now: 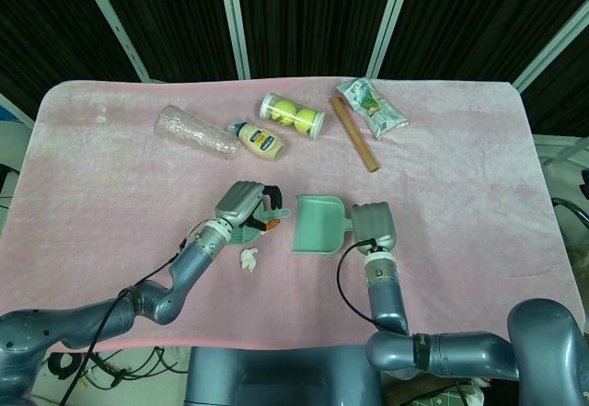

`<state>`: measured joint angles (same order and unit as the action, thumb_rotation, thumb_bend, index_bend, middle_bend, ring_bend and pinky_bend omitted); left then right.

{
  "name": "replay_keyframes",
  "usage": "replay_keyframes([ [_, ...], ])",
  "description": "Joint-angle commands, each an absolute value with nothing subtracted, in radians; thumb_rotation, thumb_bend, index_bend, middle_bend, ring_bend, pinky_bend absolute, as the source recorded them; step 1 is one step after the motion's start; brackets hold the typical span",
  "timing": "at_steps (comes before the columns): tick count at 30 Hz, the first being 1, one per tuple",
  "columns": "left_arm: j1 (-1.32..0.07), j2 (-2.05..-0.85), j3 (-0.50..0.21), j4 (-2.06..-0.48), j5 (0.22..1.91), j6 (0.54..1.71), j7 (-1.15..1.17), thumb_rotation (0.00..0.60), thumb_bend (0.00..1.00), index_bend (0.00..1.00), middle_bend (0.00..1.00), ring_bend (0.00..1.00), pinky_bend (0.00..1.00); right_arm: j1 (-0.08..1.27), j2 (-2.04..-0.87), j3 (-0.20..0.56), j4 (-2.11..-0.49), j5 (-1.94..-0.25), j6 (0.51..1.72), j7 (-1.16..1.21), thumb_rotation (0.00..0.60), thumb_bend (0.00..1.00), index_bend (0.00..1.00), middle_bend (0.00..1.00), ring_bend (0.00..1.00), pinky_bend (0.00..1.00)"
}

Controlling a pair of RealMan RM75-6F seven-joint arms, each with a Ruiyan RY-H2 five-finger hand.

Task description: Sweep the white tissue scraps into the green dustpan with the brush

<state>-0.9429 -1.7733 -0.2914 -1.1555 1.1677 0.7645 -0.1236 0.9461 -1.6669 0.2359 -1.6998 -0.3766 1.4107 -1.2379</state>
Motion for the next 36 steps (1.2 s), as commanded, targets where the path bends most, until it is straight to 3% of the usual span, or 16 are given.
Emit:
replay_keyframes([
  [1,-0.945,-1.777,-0.290,-1.153,1.170,0.764,-0.126,0.600,0.36,0.62,0.62,0.89,1.00,0.946,-1.665,0.235,-1.701,-0.376,1.411,-1.239,0.600,0.49,0.61,0.58,0.71,0.83],
  [12,-0.959,-1.808,-0.298,-1.123,1.181,0.770,-0.154,0.600,0.36,0.62,0.63,0.89,1.00,0.949,-1.673,0.229,-1.697,-0.374,1.411,-1.240,0.600,0.49,0.61,0.58,0.71,0.83],
  [36,-1.111,-2.007,-0.410,-0.990,1.222,0.817,-0.276,0.600,0.36,0.62,0.63,0.89,1.00,0.951,-1.679,0.230,-1.698,-0.368,1.423,-1.243,0.600,0.49,0.61,0.58,0.71,0.83],
])
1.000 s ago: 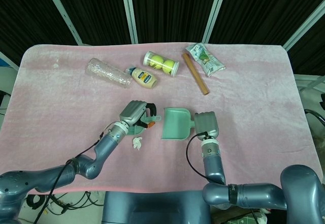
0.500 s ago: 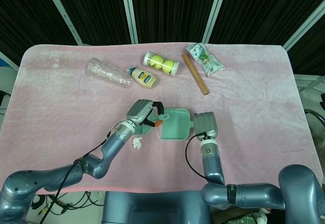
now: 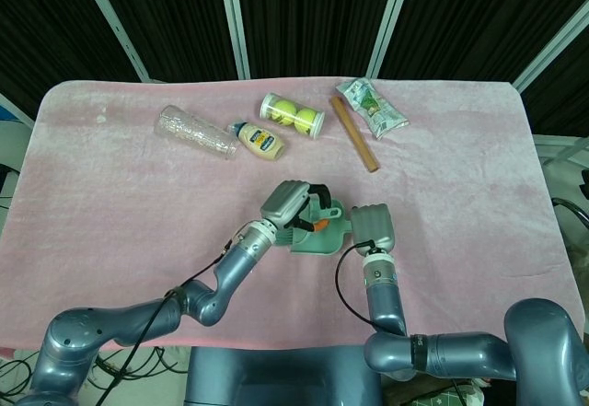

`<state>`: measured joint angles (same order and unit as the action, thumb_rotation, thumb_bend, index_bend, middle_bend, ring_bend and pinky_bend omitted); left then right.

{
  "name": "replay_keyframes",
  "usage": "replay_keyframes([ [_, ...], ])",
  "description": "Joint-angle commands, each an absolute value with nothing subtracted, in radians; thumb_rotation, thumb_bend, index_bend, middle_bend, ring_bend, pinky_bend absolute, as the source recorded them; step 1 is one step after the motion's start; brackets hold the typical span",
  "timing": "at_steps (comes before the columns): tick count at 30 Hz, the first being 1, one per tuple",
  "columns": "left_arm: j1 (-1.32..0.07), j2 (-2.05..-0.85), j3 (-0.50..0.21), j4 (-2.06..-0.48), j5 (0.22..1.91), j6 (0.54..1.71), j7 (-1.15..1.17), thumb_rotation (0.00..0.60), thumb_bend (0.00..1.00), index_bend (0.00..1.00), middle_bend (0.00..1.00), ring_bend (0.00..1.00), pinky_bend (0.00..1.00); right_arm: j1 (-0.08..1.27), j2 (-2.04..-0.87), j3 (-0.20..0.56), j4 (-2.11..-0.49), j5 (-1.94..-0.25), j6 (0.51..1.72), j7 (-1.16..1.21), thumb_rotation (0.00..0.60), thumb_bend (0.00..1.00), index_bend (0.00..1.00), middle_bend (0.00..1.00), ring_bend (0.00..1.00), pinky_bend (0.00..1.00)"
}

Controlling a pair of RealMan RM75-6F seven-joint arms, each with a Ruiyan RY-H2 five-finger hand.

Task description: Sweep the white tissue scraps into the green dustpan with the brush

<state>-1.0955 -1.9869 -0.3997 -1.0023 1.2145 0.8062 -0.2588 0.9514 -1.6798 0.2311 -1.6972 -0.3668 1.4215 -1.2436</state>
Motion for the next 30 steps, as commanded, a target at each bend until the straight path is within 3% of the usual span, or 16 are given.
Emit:
replay_keyframes([
  [1,-1.114,-2.012,-0.412,-0.988,1.225,0.821,-0.280,0.600,0.36,0.62,0.63,0.89,1.00,0.950,-1.678,0.230,-1.698,-0.369,1.423,-1.243,0.600,0.49,0.61,0.58,0.71,0.83],
  [15,-1.121,-1.992,-0.434,-1.024,1.267,0.882,-0.357,0.600,0.36,0.62,0.63,0.89,1.00,0.951,-1.676,0.229,-1.712,-0.372,1.438,-1.250,0.600,0.49,0.61,0.58,0.71,0.83],
  [30,-1.019,-1.878,-0.360,-1.069,1.250,0.879,-0.336,0.600,0.36,0.62,0.63,0.89,1.00,0.949,-1.676,0.218,-1.704,-0.379,1.422,-1.248,0.600,0.49,0.61,0.58,0.71,0.83],
])
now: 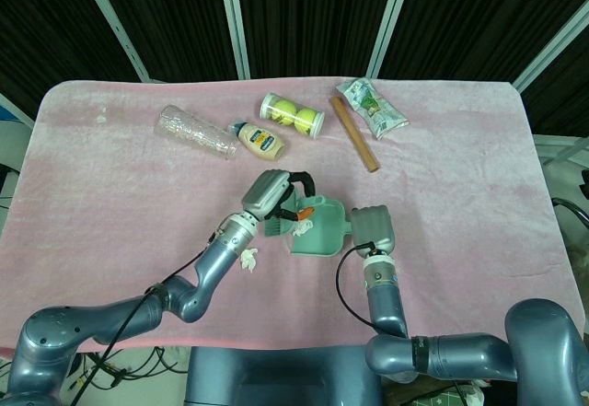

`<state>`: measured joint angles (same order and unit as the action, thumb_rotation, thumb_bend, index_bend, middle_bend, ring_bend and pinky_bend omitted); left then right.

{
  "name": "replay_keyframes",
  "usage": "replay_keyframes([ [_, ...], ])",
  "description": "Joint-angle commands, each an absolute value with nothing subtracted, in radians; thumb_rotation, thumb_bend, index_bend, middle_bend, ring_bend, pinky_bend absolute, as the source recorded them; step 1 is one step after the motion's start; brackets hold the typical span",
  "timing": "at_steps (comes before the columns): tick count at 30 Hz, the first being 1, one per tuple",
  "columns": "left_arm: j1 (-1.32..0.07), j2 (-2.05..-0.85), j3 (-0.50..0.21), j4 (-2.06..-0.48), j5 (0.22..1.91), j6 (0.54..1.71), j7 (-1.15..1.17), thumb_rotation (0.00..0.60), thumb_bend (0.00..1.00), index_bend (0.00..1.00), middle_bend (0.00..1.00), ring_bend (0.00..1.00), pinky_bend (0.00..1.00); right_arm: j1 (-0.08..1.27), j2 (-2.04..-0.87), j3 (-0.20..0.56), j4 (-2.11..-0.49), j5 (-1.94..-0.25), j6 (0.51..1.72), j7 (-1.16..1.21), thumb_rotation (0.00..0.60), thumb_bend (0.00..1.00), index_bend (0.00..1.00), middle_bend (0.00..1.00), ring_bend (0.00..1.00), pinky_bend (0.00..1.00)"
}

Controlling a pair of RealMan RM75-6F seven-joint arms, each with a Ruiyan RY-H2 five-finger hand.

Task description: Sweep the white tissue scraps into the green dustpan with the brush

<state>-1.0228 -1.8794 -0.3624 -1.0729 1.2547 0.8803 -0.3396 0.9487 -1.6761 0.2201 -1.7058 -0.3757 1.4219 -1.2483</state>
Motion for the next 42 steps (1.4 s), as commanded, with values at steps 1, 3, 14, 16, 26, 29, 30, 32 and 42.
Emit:
replay_keyframes([
  [1,-1.019,-1.878,-0.359,-1.062,1.247,0.875,-0.334,0.600,0.36,0.62,0.63,0.89,1.00,0.948,-1.677,0.218,-1.704,-0.381,1.422,-1.245,0.600,0.49,0.61,0.58,0.71,0.83],
  [3,-1.022,-1.882,-0.357,-1.046,1.243,0.867,-0.331,0.600,0.36,0.62,0.63,0.89,1.00,0.947,-1.677,0.218,-1.703,-0.380,1.421,-1.243,0.600,0.49,0.61,0.58,0.71,0.83],
  [14,-1.075,-1.992,-0.362,-0.899,1.242,0.826,-0.385,0.600,0.36,0.62,0.63,0.89,1.00,0.946,-1.674,0.220,-1.677,-0.374,1.404,-1.240,0.600,0.49,0.61,0.58,0.71,0.83],
  [16,-1.089,-2.014,-0.366,-0.875,1.250,0.829,-0.398,0.600,0.36,0.62,0.63,0.89,1.00,0.946,-1.670,0.221,-1.675,-0.374,1.403,-1.240,0.600,0.49,0.61,0.58,0.71,0.83],
  [26,-1.169,-2.107,-0.392,-0.782,1.284,0.840,-0.453,0.600,0.36,0.62,0.63,0.89,1.00,0.939,-1.656,0.220,-1.683,-0.373,1.399,-1.232,0.600,0.49,0.61,0.58,0.71,0.83],
  [29,-1.187,-2.126,-0.399,-0.769,1.292,0.849,-0.470,0.600,0.36,0.62,0.63,0.89,1.00,0.936,-1.649,0.218,-1.689,-0.375,1.396,-1.230,0.600,0.49,0.61,0.58,0.71,0.83],
  [30,-1.190,-2.130,-0.402,-0.770,1.294,0.854,-0.475,0.600,0.36,0.62,0.63,0.89,1.00,0.936,-1.648,0.217,-1.690,-0.376,1.395,-1.230,0.600,0.49,0.61,0.58,0.71,0.83],
  [32,-1.196,-2.137,-0.404,-0.773,1.301,0.866,-0.486,0.600,0.36,0.62,0.63,0.89,1.00,0.935,-1.643,0.214,-1.694,-0.378,1.393,-1.228,0.600,0.49,0.61,0.58,0.71,0.83],
  [42,-1.186,-2.125,-0.409,-0.833,1.319,0.925,-0.502,0.600,0.36,0.63,0.63,0.89,1.00,0.931,-1.626,0.201,-1.724,-0.377,1.383,-1.228,0.600,0.49,0.61,0.58,0.71,0.83],
])
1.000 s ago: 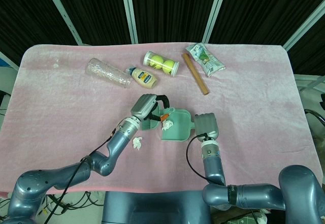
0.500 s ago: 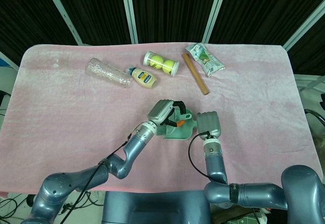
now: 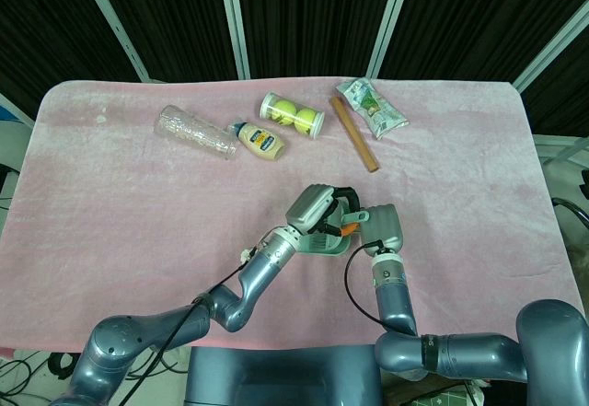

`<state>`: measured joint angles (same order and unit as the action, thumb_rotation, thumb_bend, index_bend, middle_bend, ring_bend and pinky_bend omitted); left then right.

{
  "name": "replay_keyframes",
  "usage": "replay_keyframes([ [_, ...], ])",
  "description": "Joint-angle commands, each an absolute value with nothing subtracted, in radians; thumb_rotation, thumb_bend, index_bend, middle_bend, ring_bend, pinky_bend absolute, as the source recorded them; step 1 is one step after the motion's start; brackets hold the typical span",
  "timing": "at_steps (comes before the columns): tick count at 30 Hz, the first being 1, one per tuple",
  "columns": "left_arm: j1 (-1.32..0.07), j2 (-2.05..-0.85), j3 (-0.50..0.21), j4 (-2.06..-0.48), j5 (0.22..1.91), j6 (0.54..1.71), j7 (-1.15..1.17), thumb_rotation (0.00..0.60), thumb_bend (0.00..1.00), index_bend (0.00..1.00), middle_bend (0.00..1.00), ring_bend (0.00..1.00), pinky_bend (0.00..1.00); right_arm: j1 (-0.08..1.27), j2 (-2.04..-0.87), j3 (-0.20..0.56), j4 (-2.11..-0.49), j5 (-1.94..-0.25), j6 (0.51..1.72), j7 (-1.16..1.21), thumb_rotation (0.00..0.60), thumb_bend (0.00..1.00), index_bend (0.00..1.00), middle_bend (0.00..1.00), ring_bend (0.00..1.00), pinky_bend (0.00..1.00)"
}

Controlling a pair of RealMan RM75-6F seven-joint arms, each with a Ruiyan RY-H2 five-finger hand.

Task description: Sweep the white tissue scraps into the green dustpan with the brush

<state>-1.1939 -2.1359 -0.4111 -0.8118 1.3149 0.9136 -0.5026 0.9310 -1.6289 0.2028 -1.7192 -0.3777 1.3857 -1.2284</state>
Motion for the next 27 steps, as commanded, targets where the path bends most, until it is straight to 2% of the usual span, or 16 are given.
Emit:
replay_keyframes([
  [1,-1.180,-2.117,-0.407,-0.846,1.322,0.930,-0.501,0.600,0.36,0.63,0.63,0.89,1.00,0.931,-1.623,0.200,-1.729,-0.377,1.382,-1.229,0.600,0.49,0.61,0.58,0.71,0.83],
  [18,-1.049,-1.880,-0.368,-1.148,1.323,0.985,-0.395,0.600,0.36,0.63,0.63,0.89,1.00,0.931,-1.580,0.176,-1.841,-0.357,1.378,-1.235,0.600,0.49,0.61,0.58,0.71,0.83],
  [27,-0.947,-1.763,-0.309,-1.309,1.304,1.005,-0.351,0.600,0.36,0.63,0.63,0.89,1.00,0.929,-1.570,0.154,-1.901,-0.368,1.395,-1.228,0.600,0.49,0.61,0.58,0.71,0.83],
])
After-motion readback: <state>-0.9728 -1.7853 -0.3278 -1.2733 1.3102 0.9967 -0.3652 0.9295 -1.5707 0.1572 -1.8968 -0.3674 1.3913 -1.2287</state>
